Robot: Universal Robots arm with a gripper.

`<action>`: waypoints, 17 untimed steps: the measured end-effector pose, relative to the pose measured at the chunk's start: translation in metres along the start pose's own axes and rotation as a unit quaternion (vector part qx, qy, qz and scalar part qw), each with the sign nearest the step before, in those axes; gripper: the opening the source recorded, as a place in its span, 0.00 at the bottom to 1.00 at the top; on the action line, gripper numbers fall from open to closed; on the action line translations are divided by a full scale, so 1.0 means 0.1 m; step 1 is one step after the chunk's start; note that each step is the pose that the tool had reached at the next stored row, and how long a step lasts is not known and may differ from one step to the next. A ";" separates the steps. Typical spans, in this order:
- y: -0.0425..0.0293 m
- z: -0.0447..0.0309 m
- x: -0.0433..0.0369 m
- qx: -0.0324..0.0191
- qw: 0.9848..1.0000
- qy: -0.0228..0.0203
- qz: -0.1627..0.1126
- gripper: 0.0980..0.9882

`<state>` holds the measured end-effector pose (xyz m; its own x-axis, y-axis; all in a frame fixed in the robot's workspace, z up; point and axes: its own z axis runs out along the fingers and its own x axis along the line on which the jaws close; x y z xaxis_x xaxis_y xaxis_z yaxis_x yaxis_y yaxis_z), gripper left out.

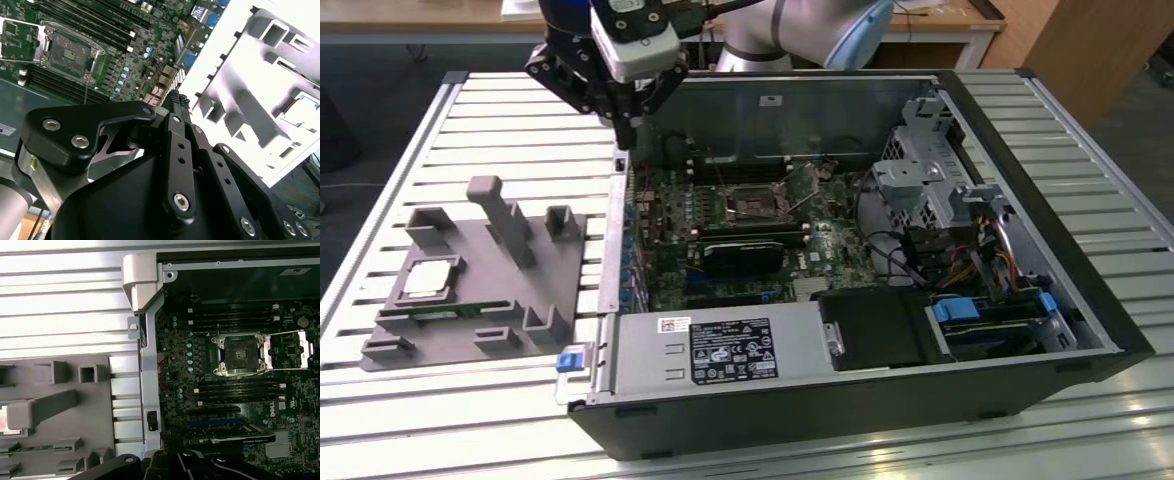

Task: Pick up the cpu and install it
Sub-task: 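Reach for the cpu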

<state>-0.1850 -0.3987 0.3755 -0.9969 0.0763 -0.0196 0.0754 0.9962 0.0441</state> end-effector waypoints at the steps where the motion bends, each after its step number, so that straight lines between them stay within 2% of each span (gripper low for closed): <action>1: 0.000 0.002 0.012 0.000 1.000 0.000 0.000 0.02; 17: -0.010 0.024 0.207 0.000 1.000 0.000 0.000 0.02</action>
<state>-0.2056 -0.3980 0.3726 -0.9969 0.0762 -0.0195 0.0753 0.9962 0.0440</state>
